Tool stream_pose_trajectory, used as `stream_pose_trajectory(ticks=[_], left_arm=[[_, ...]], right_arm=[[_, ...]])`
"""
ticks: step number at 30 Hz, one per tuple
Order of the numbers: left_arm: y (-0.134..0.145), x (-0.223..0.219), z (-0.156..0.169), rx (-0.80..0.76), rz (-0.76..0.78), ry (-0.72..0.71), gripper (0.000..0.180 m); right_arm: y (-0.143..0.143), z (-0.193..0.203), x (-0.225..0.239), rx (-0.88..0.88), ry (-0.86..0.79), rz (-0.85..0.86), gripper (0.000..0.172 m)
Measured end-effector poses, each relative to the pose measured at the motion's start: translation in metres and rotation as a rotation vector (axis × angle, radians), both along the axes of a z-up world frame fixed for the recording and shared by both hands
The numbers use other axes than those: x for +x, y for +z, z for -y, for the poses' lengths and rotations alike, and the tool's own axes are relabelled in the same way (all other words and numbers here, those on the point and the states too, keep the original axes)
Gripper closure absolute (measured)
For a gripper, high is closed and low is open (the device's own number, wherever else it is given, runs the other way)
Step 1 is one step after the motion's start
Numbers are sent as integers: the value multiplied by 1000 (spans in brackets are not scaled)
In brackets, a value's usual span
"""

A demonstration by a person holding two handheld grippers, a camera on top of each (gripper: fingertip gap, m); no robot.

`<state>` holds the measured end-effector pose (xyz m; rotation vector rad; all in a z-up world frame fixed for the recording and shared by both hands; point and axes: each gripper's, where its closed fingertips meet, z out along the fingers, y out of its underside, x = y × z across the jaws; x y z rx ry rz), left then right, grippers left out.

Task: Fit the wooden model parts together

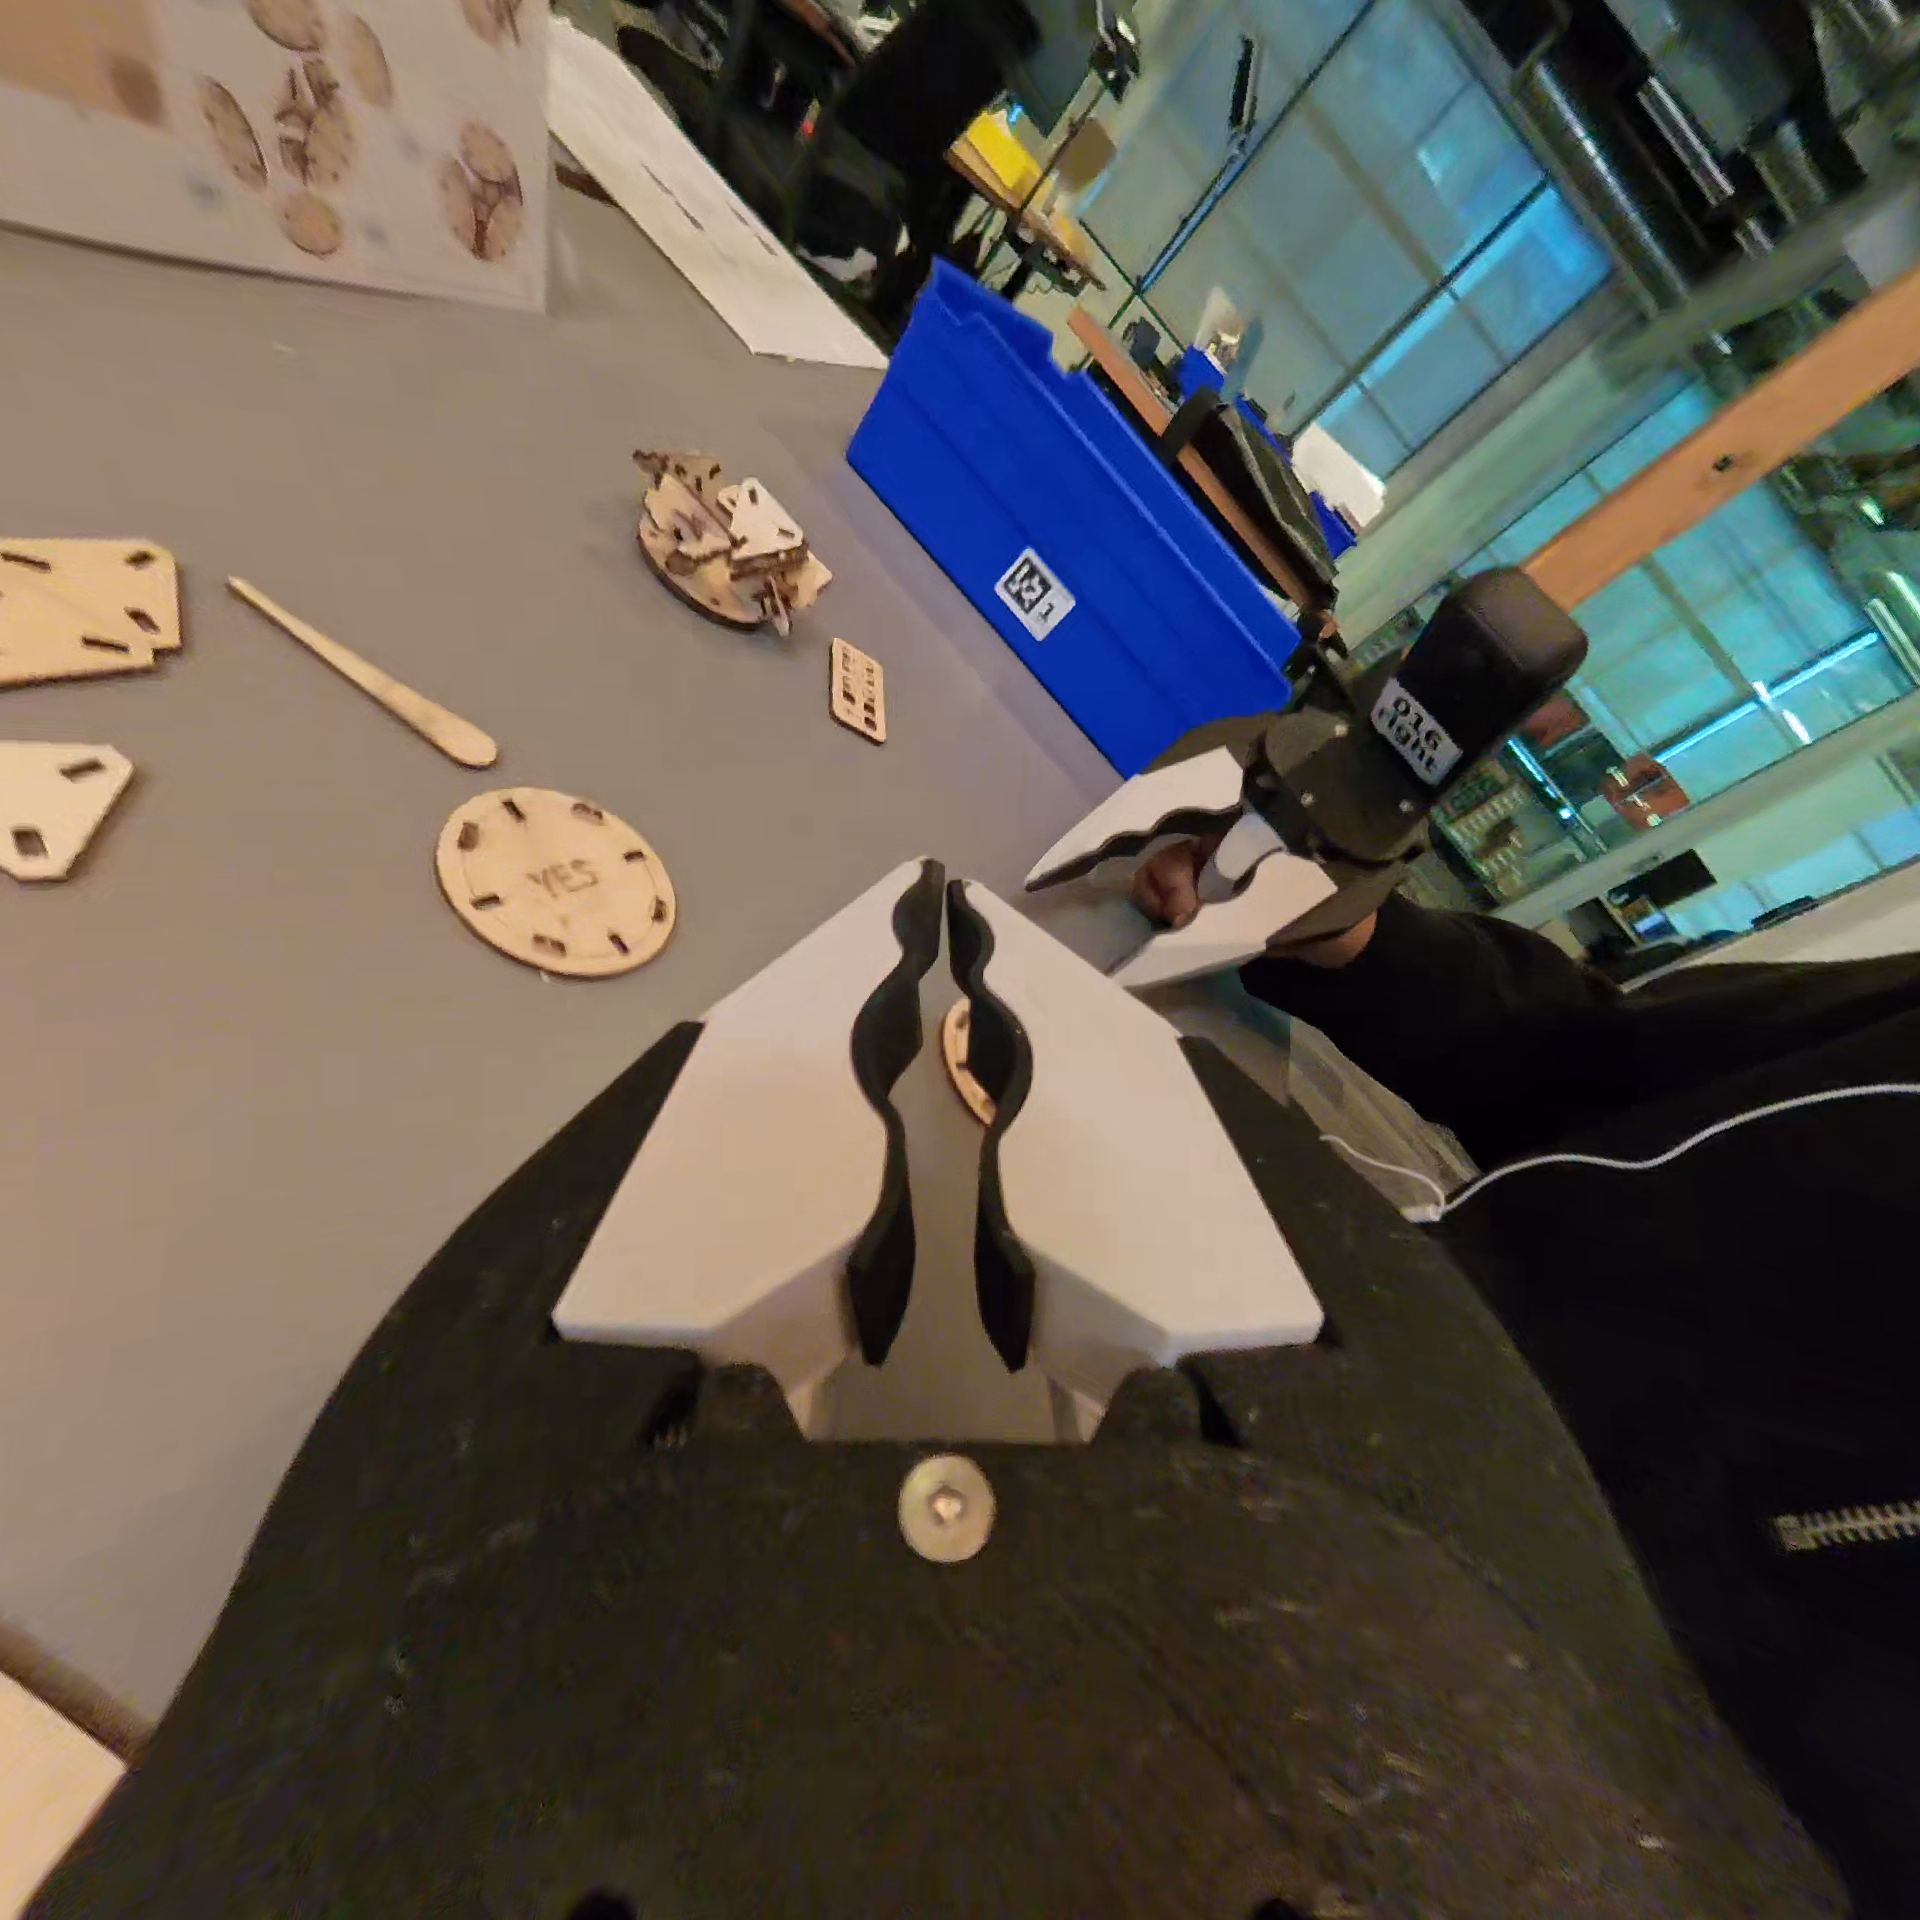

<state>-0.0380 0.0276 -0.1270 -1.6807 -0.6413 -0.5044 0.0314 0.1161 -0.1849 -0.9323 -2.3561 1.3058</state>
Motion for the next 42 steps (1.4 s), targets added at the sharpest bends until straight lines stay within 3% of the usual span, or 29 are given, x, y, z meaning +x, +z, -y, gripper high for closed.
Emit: stream_pose_trajectory(ticks=[5,13,18,23,25,28,31,35,38,42], left_arm=[[-23,36,-15,-59,9,-97,176],[-32,50,-42,-194,-208,-177,177],[-27,31,-57,-304,-410,-232,178],[-26,3,-72,-337,-497,-244,179],[-19,-10,-74,-293,-500,-205,179],[1,-26,-70,-147,-499,-120,177],[6,-23,-61,-37,-428,-138,180],[6,-19,-61,57,-199,-174,178],[-4,-21,-63,56,-72,-185,180],[4,-14,-63,163,79,-250,178]], right_arm=[[-7,2,-6,-5,42,79,137],[-18,11,-17,6,92,179,141],[-22,13,-21,83,122,119,166],[-21,18,-31,176,172,-1,168],[-11,14,-50,138,140,-59,168],[45,11,-86,-108,71,-260,168],[75,8,-105,-228,41,-384,169],[62,20,-96,-59,91,-566,168],[71,26,-91,-16,80,-719,168],[69,32,-86,-26,113,-704,168]])
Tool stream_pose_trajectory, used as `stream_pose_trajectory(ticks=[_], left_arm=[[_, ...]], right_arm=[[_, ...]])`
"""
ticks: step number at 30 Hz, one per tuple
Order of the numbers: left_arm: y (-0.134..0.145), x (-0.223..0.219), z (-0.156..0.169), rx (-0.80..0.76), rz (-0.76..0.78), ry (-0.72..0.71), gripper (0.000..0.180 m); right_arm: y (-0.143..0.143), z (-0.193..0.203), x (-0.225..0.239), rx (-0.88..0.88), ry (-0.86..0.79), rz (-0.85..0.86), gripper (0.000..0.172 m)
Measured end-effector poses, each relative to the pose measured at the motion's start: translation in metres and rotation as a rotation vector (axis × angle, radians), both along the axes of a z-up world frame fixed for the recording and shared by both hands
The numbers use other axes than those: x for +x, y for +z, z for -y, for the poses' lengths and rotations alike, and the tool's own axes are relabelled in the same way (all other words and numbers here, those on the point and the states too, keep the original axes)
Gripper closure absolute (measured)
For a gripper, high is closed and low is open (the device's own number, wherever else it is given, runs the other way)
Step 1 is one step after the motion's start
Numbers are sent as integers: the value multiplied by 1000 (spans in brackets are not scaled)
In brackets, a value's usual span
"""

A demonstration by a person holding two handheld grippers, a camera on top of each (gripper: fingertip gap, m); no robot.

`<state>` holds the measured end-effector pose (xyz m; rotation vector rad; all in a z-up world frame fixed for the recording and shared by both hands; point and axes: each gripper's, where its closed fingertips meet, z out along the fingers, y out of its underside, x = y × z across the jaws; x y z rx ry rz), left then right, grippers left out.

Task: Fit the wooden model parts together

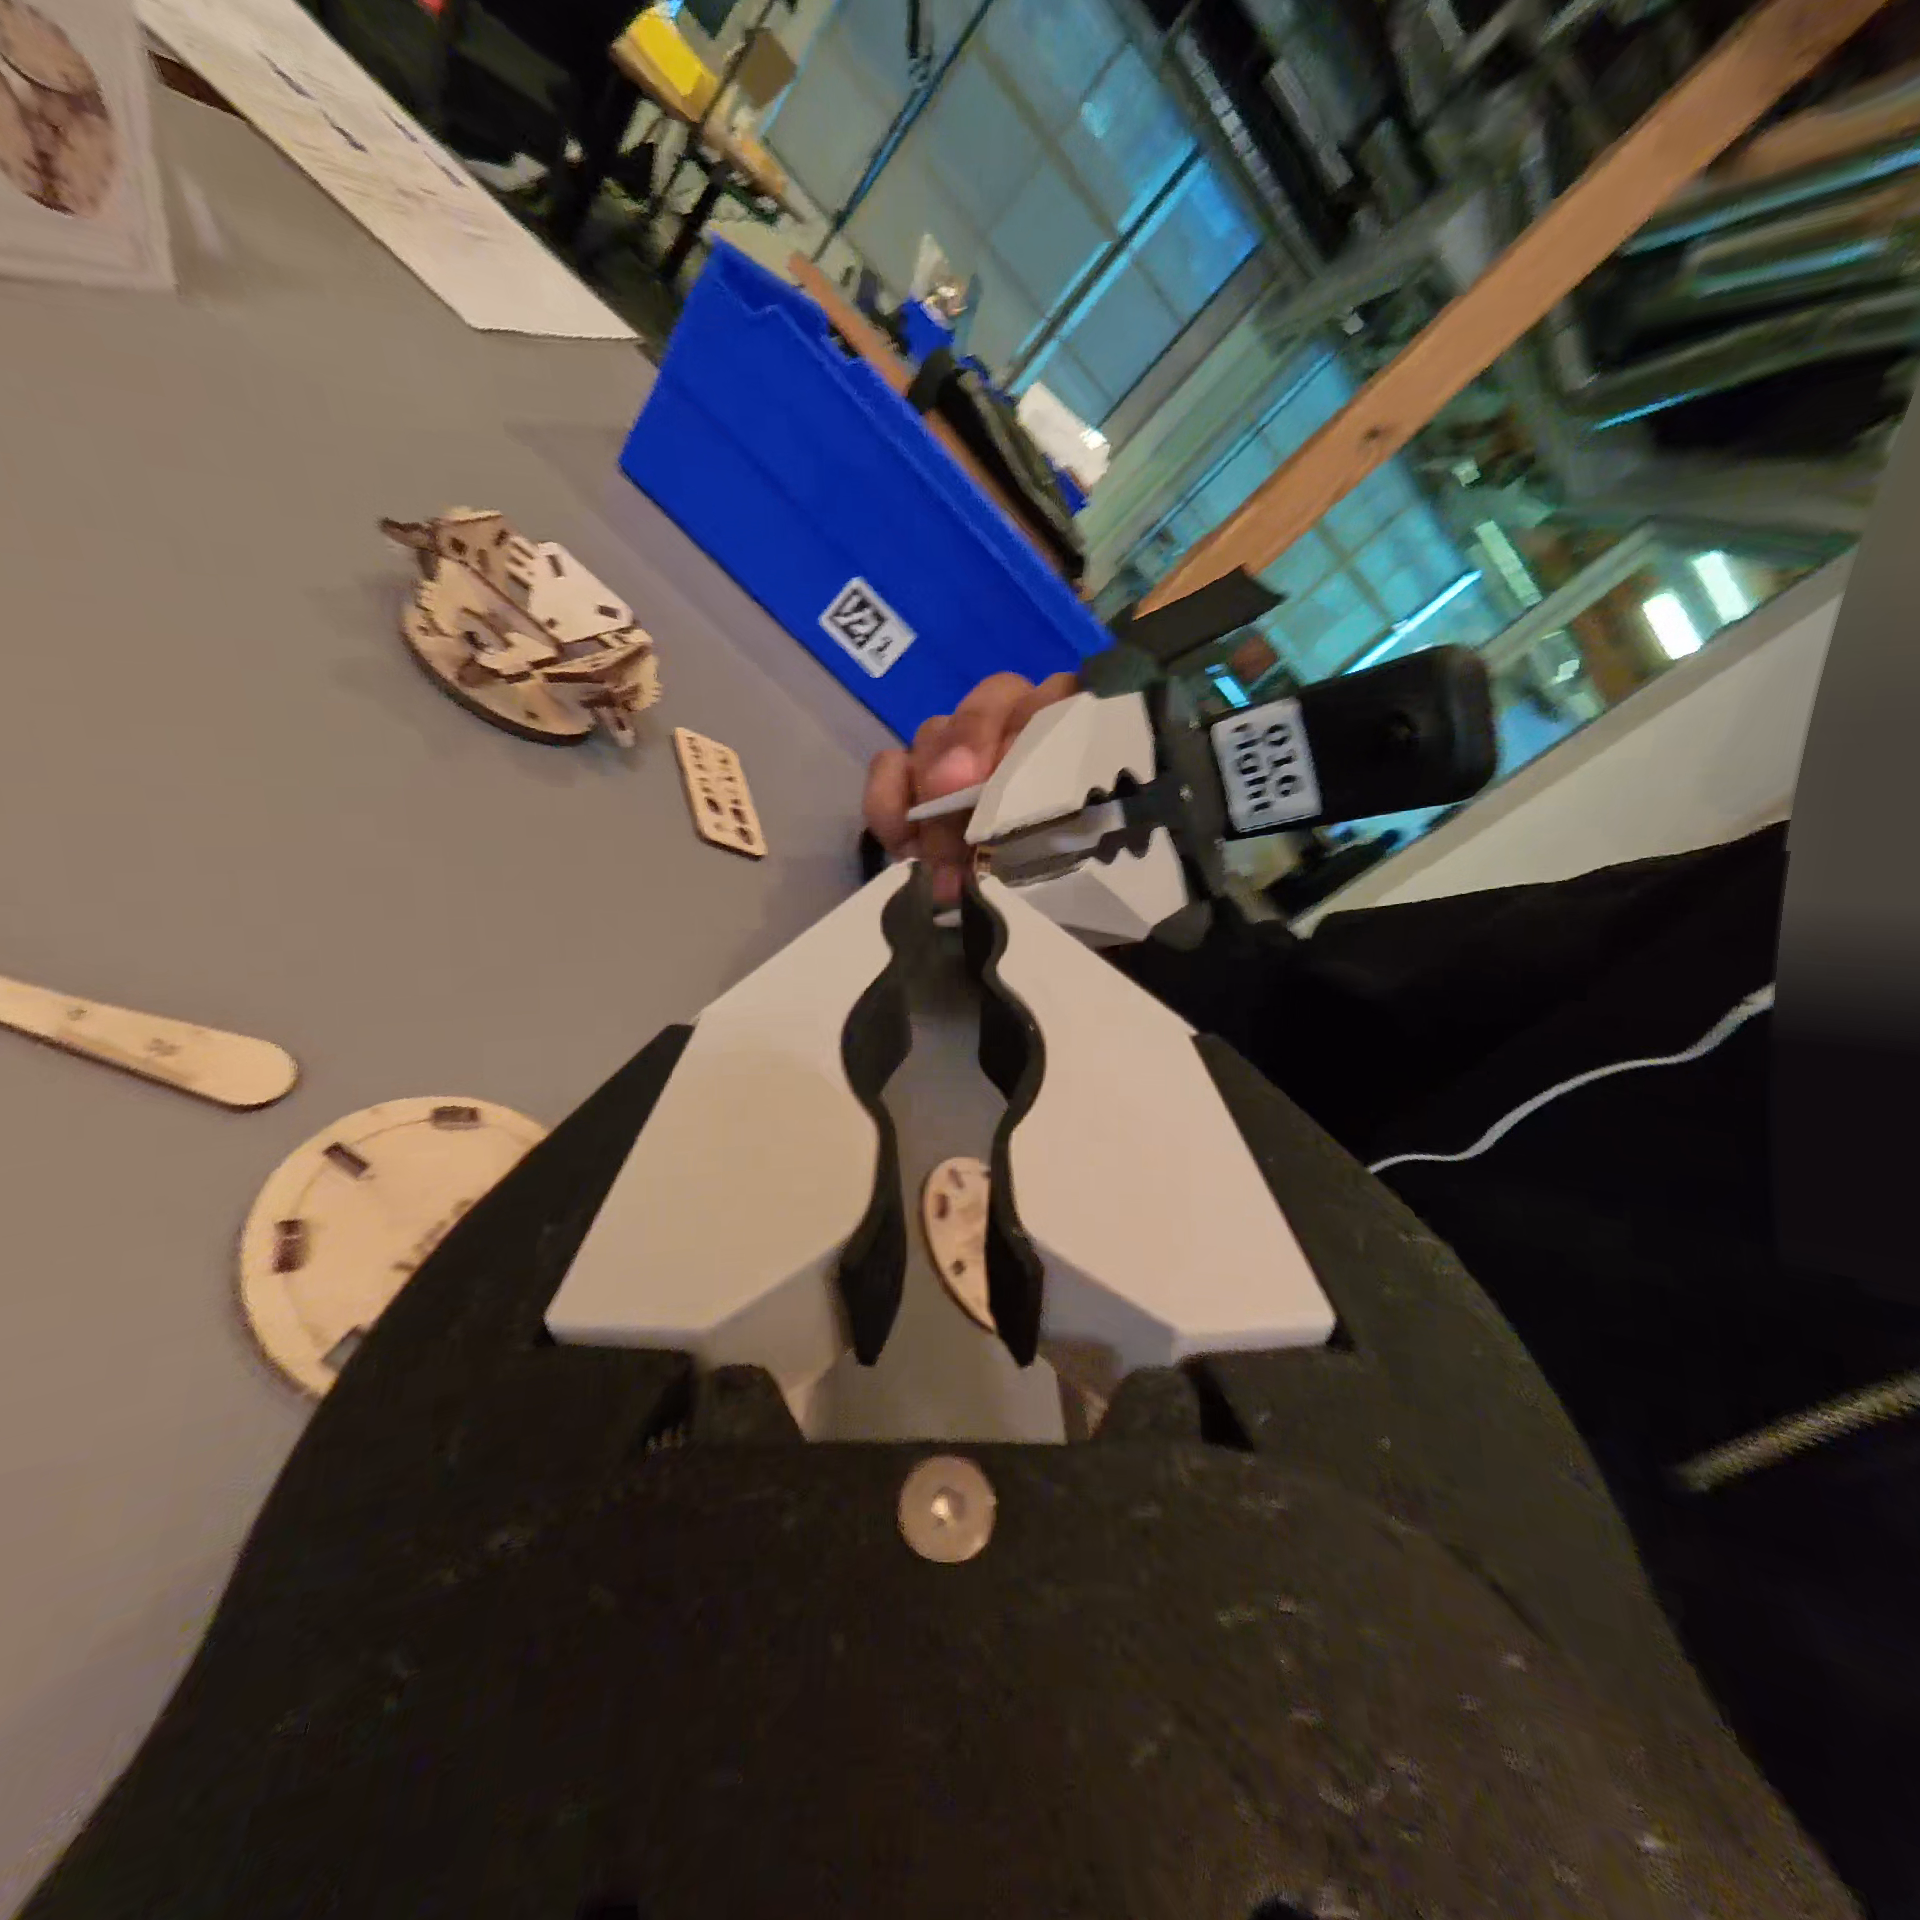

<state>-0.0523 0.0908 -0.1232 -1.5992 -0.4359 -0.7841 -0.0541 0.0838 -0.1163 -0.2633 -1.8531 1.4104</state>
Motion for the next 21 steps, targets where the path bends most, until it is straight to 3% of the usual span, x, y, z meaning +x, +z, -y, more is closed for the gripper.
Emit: stream_pose_trajectory(ticks=[5,12,21], left_arm=[[6,12,1,71,162,-118,160],[9,26,0,93,231,-202,173],[13,29,1,105,238,-218,177]], right_arm=[[-1,1,8,-22,51,26,168],[1,5,15,-2,70,1,168],[4,6,21,31,69,-31,168]])
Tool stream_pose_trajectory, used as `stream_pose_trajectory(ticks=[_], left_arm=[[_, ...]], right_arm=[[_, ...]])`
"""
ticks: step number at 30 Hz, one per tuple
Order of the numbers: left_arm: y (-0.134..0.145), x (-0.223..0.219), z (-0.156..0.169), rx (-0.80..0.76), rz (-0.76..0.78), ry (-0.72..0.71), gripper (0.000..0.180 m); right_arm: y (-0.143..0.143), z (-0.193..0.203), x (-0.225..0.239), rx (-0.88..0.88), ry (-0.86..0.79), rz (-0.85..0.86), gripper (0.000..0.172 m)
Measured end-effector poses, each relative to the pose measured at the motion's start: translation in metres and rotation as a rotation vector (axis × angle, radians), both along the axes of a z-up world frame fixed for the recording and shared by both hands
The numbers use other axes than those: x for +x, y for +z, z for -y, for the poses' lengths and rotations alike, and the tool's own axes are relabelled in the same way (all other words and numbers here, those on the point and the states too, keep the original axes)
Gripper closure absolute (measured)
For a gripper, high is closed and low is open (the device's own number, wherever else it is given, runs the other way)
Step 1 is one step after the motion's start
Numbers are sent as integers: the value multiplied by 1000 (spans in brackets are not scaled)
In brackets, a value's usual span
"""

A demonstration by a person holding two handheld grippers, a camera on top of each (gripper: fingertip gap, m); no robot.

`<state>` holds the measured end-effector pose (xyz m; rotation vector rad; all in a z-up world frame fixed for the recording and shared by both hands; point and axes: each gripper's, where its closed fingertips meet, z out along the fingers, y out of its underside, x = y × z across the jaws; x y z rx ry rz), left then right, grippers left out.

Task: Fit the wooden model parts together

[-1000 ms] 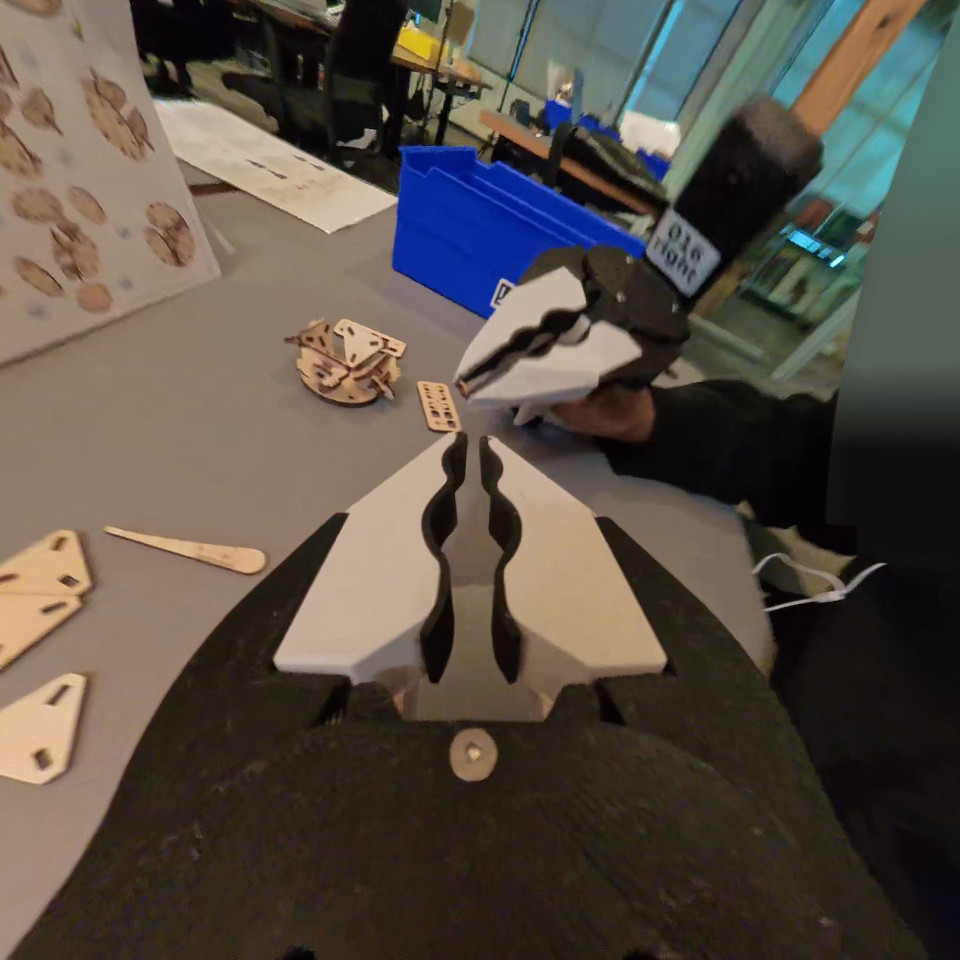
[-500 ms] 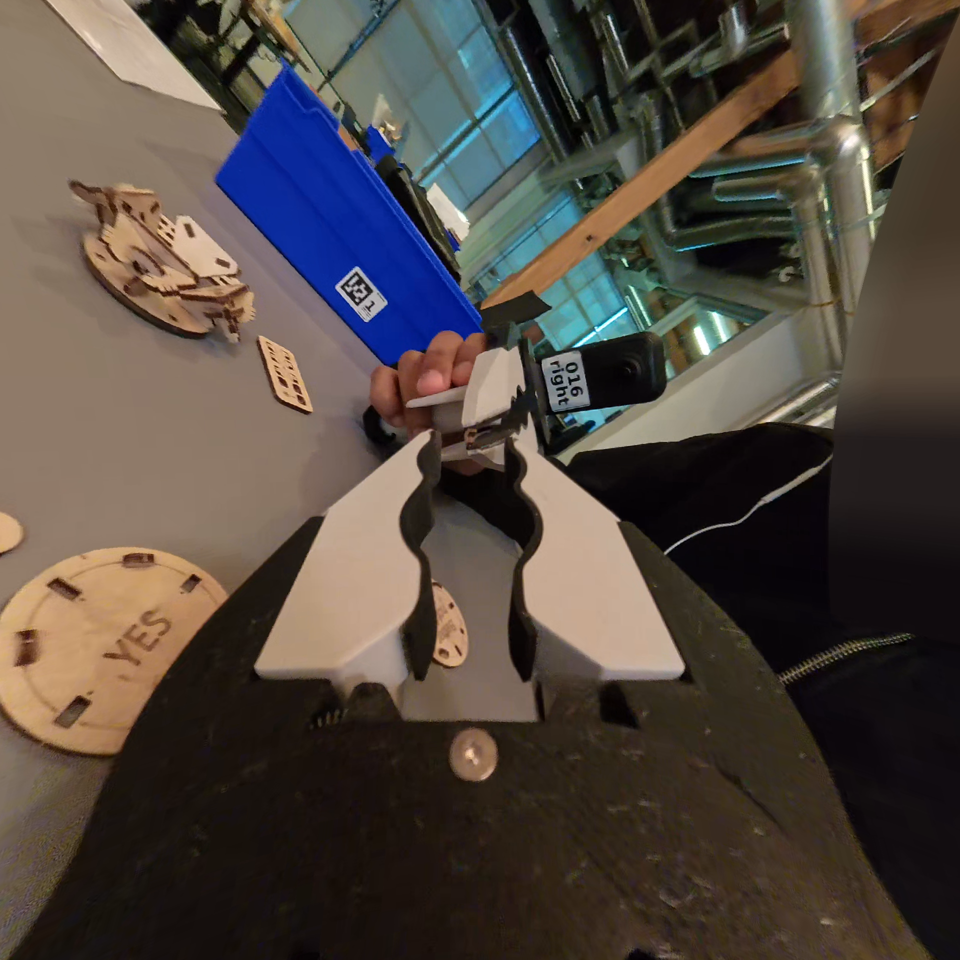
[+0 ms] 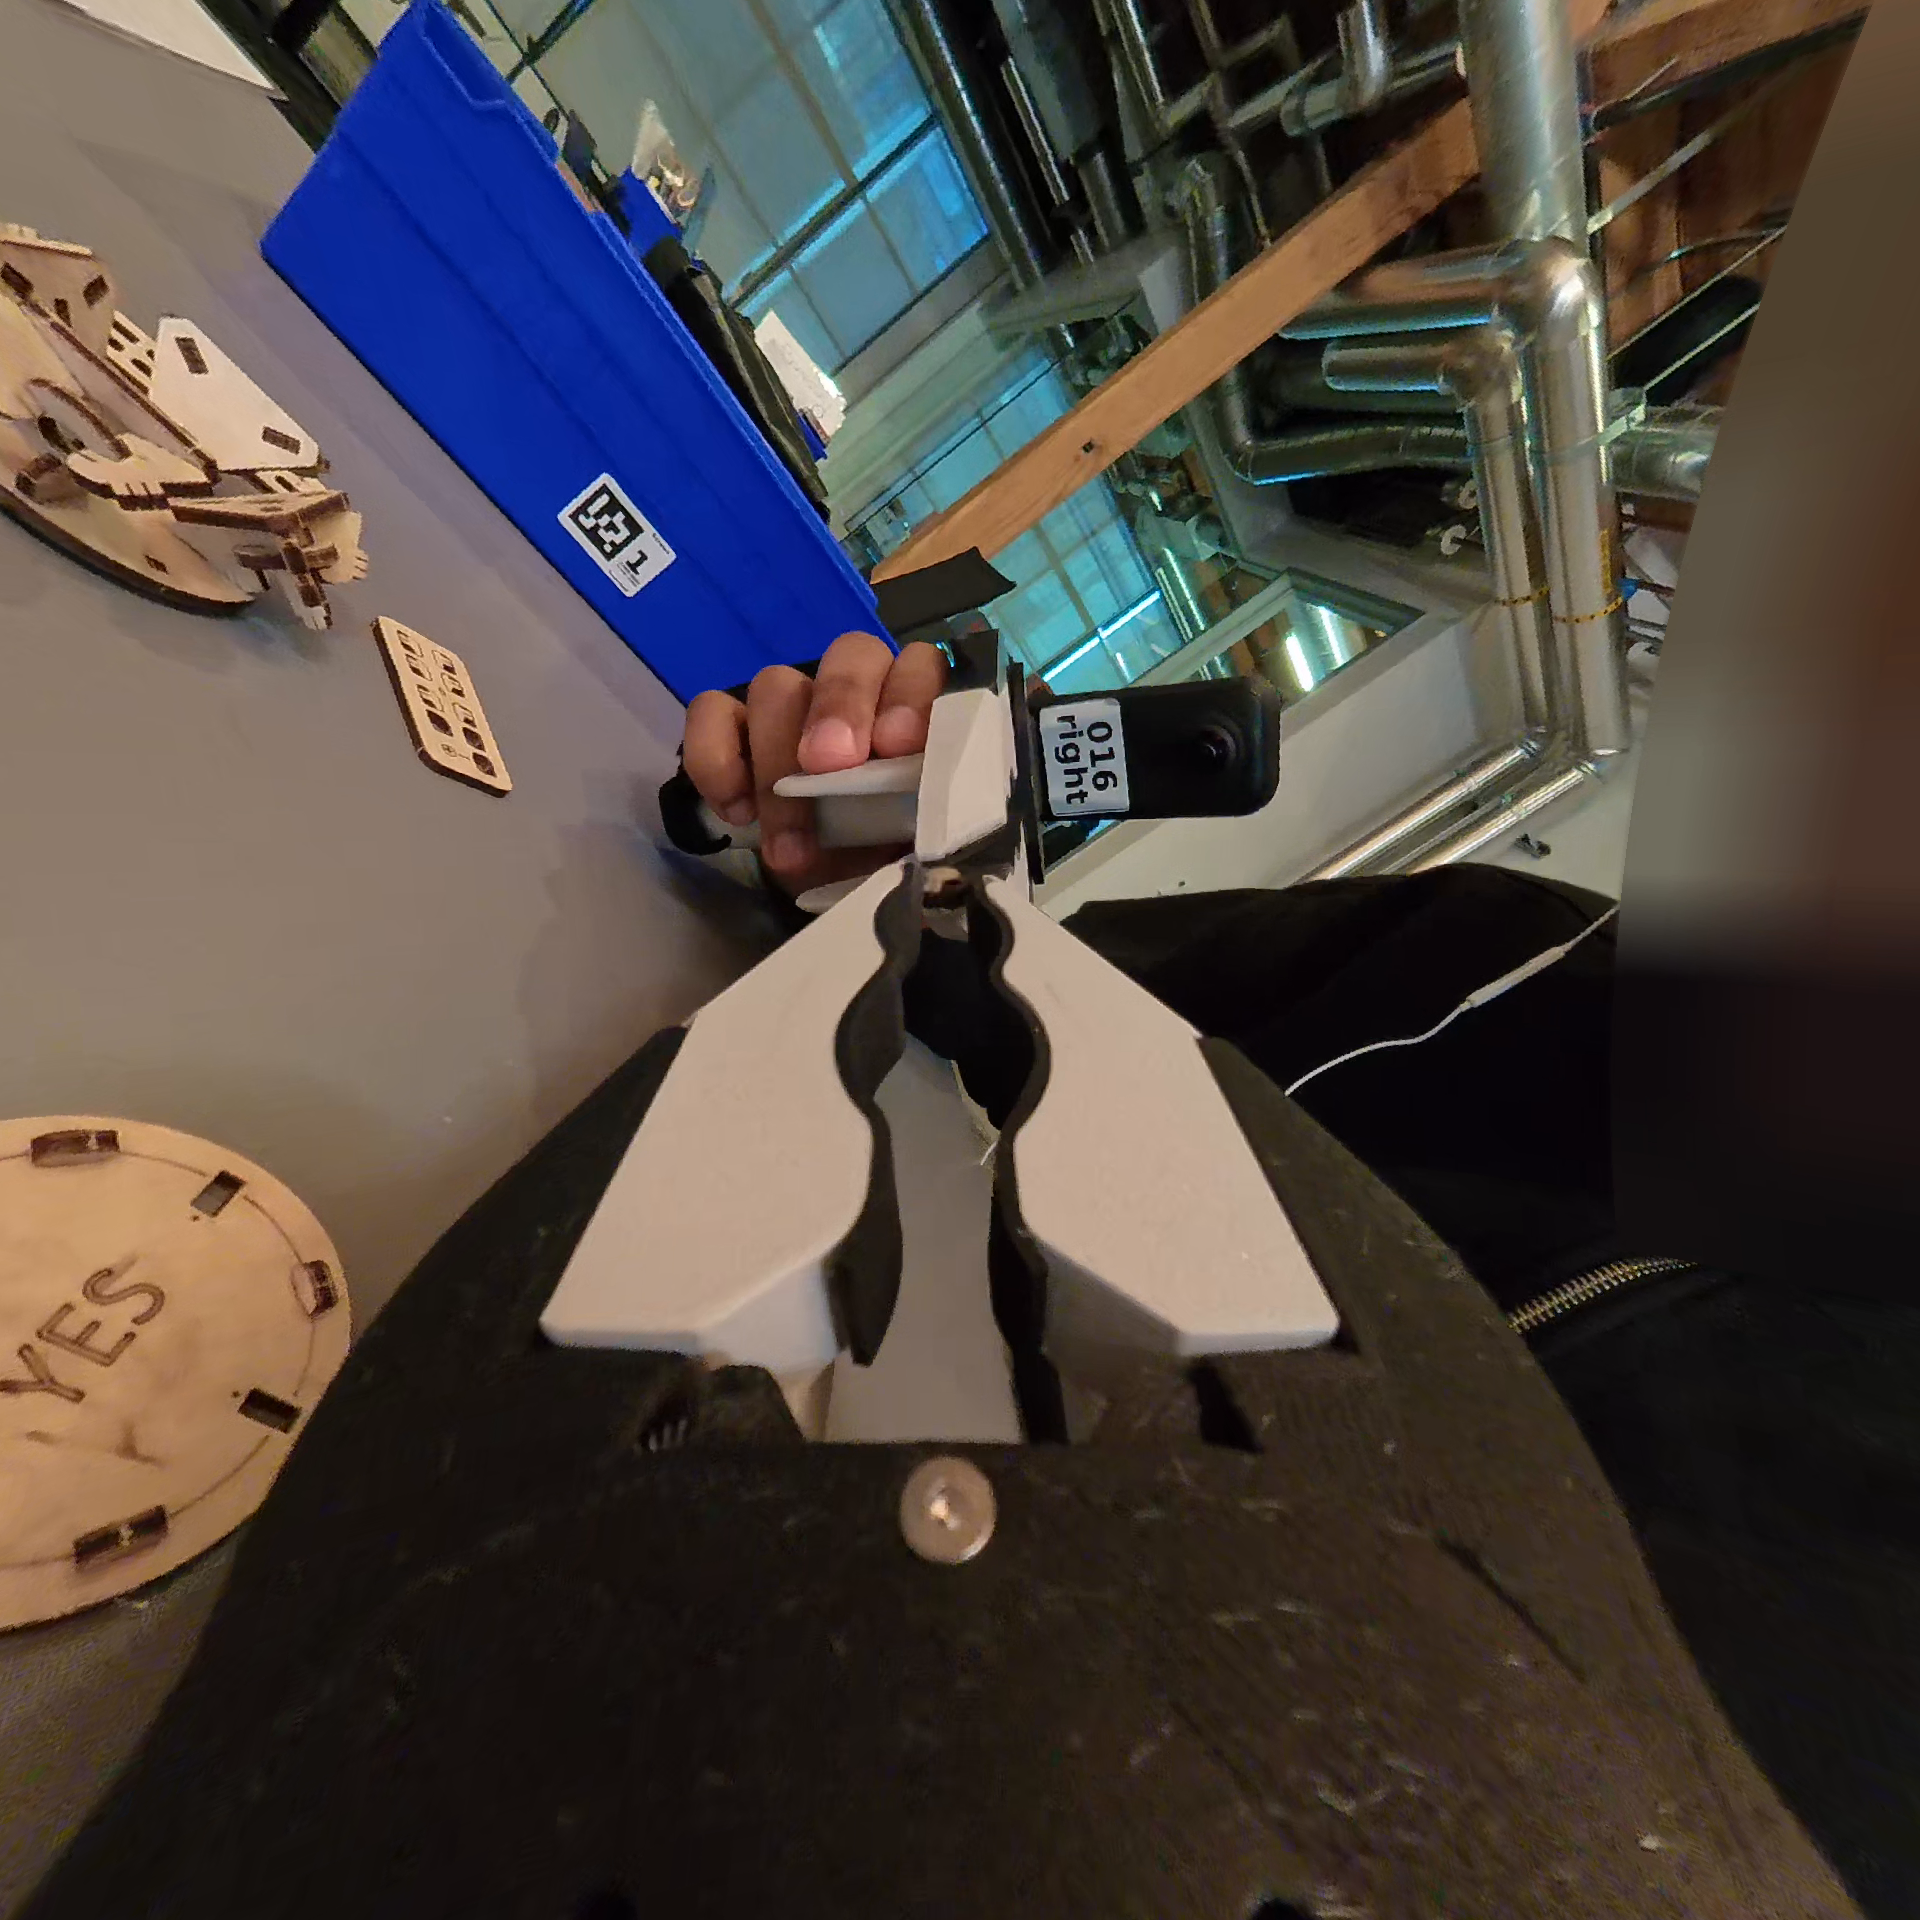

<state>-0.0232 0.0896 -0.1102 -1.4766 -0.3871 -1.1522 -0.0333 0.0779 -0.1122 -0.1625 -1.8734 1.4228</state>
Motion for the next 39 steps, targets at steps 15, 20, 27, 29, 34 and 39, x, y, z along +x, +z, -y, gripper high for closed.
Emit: stream_pose_trajectory(ticks=[15,20,27,29,34,39], left_arm=[[-2,-16,2,-74,-497,231,178],[1,-12,1,-103,-974,373,178],[1,-6,-1,-99,-1162,422,177],[2,-7,-1,-97,-1180,435,177],[-4,-5,-3,-128,-1262,433,177],[-8,-3,-6,-152,-1325,442,178]], right_arm=[[8,-12,-3,-189,18,197,159],[8,-9,-2,-341,101,418,151],[13,-8,1,-648,267,808,161],[10,-8,0,-700,292,900,162],[6,-5,0,-722,299,961,160],[1,-4,1,-730,302,1044,169]])
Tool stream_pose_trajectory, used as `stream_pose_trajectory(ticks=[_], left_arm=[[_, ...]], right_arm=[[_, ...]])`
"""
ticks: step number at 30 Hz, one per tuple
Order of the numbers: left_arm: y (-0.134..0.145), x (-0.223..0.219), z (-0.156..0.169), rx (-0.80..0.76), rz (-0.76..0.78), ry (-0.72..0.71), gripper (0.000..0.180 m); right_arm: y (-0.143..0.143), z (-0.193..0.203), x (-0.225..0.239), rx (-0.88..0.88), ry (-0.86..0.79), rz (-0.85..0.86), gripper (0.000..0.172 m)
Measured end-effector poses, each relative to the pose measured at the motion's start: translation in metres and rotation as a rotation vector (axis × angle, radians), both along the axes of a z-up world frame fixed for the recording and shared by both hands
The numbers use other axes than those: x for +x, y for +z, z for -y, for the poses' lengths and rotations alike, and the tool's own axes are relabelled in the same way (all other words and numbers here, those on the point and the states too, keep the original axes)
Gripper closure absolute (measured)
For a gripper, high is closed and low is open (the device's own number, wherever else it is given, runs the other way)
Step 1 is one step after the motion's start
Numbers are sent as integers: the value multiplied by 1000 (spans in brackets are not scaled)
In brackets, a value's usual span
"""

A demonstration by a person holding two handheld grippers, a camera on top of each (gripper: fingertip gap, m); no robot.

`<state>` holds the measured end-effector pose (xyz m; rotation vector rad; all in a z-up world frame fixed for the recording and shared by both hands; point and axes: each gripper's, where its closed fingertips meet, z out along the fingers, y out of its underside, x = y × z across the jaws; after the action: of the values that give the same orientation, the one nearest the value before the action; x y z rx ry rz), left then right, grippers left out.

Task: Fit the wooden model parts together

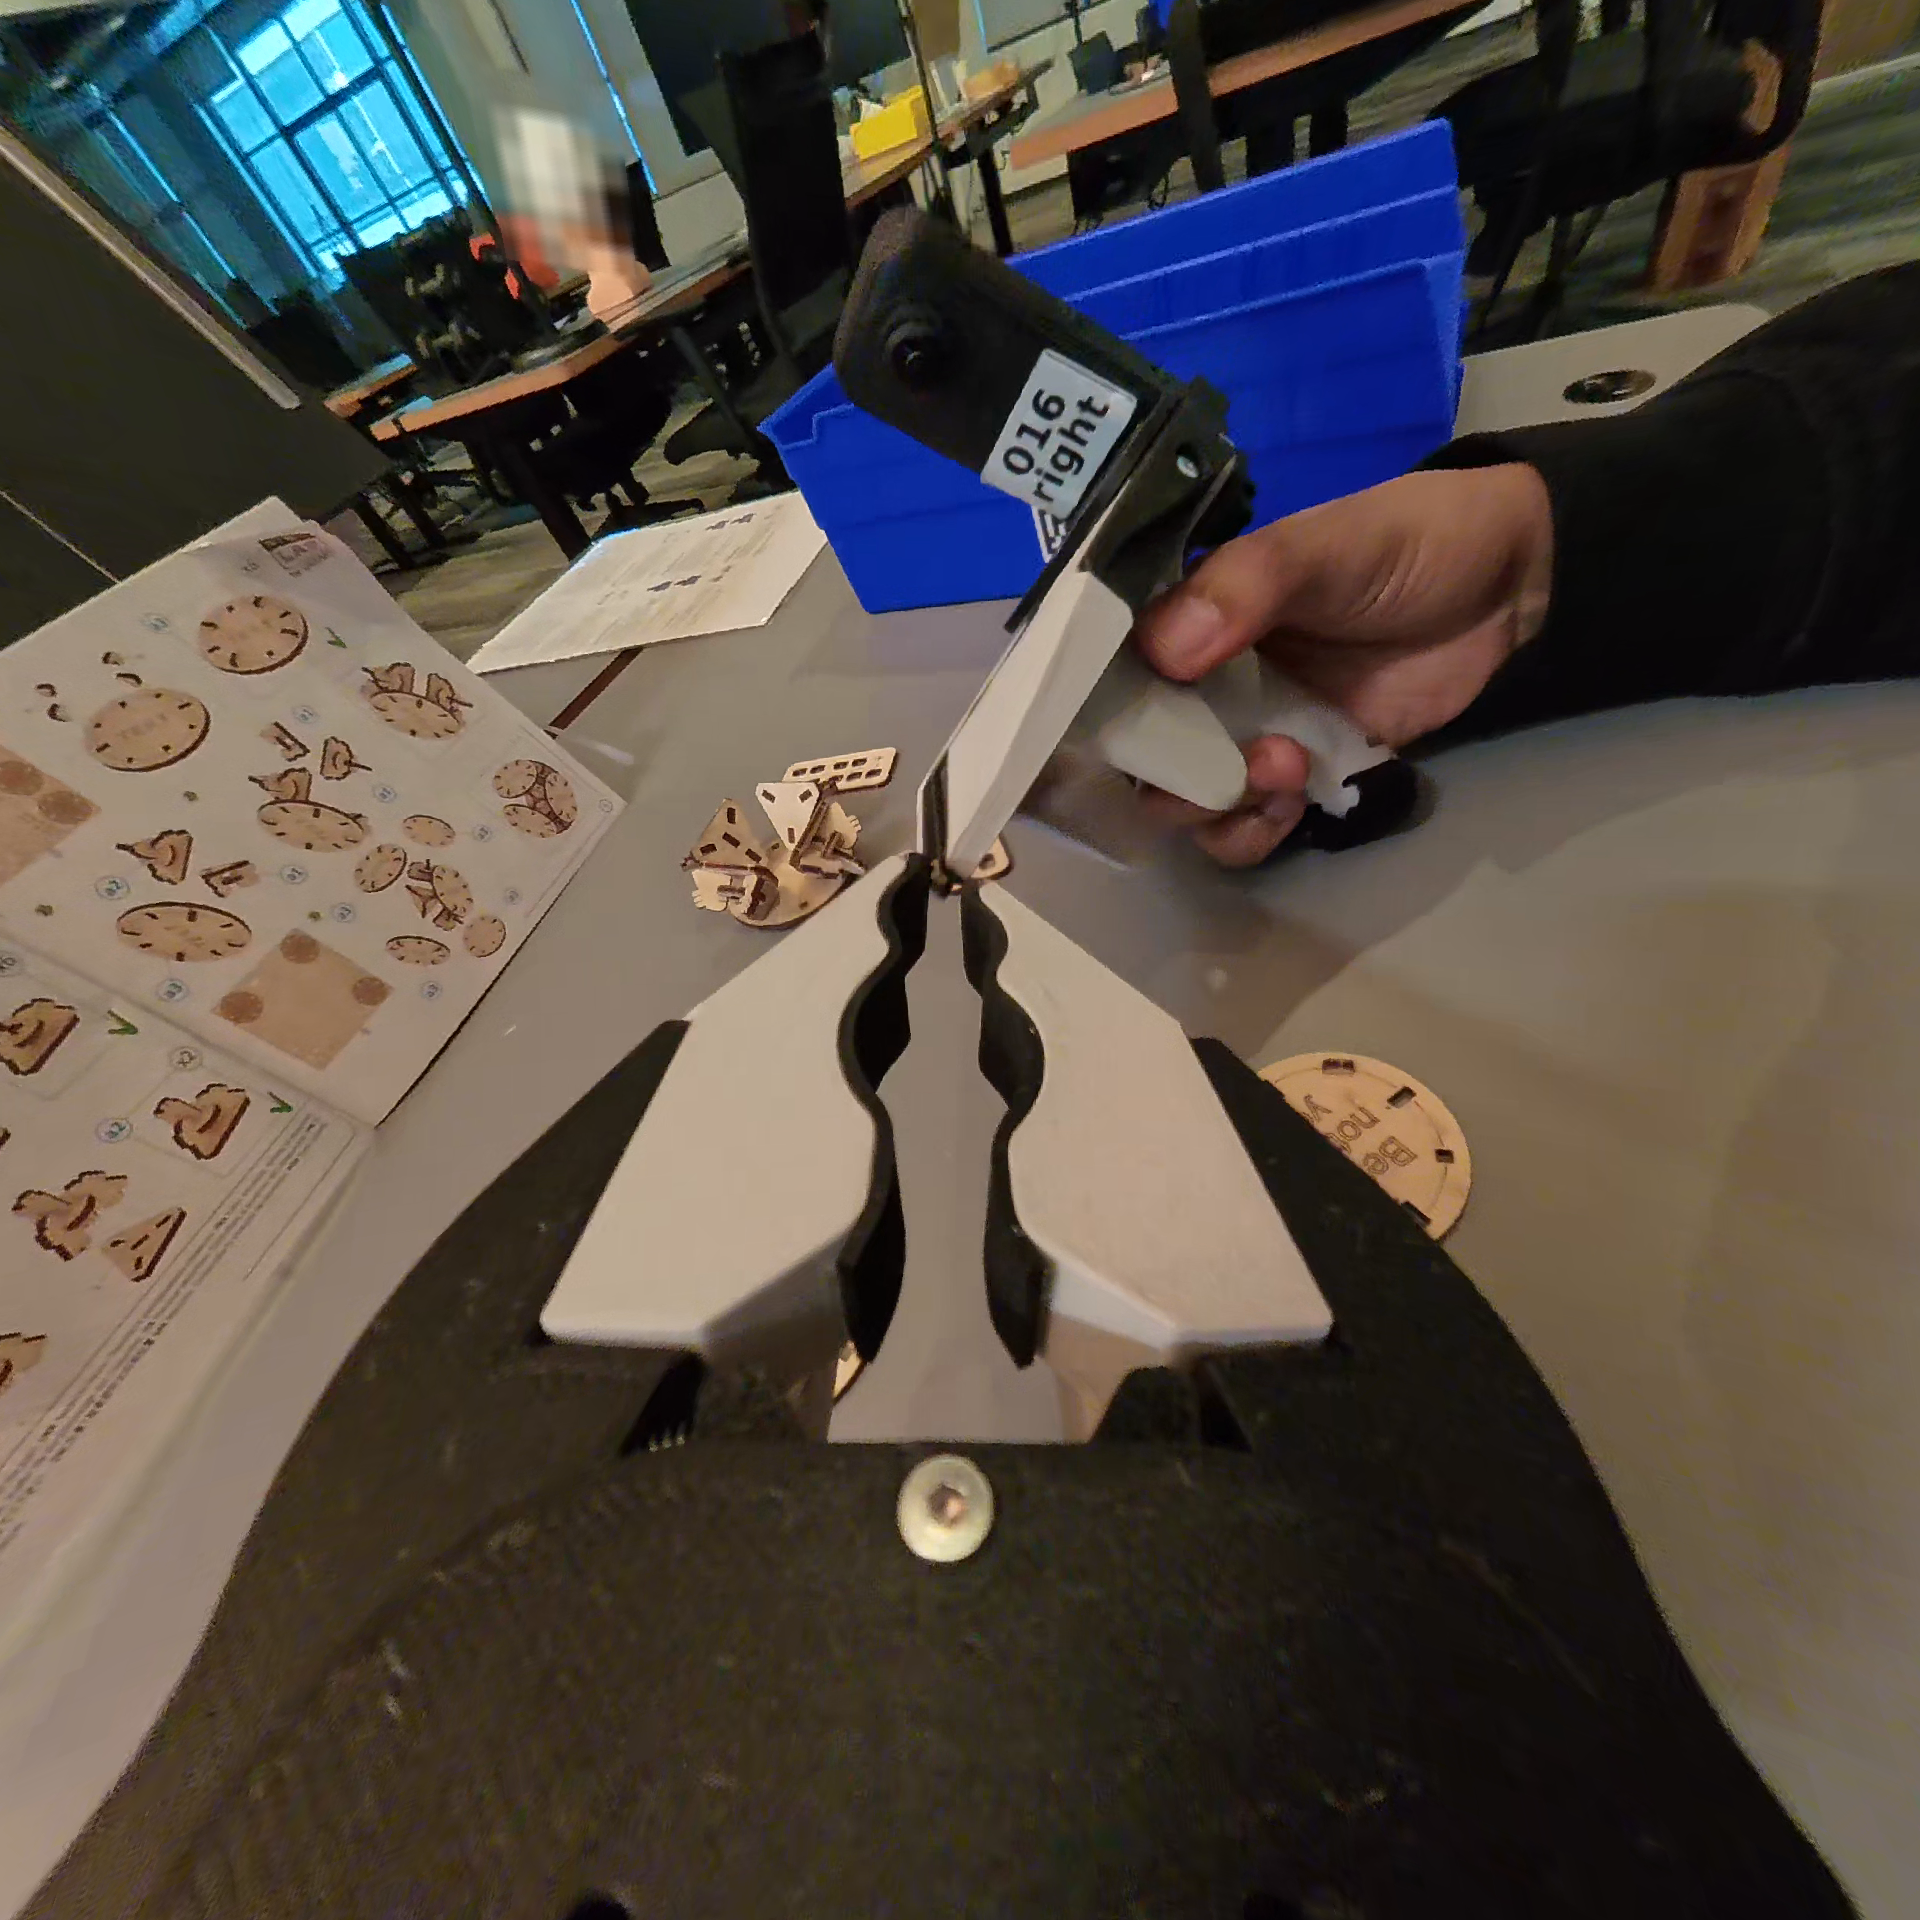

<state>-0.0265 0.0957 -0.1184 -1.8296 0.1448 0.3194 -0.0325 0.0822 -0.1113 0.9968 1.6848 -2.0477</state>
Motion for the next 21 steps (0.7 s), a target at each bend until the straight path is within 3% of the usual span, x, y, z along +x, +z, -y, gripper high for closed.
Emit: stream_pose_trajectory(ticks=[21], left_arm=[[6,5,4,31,51,-59,178]], right_arm=[[4,-3,4,-165,109,180,172]])
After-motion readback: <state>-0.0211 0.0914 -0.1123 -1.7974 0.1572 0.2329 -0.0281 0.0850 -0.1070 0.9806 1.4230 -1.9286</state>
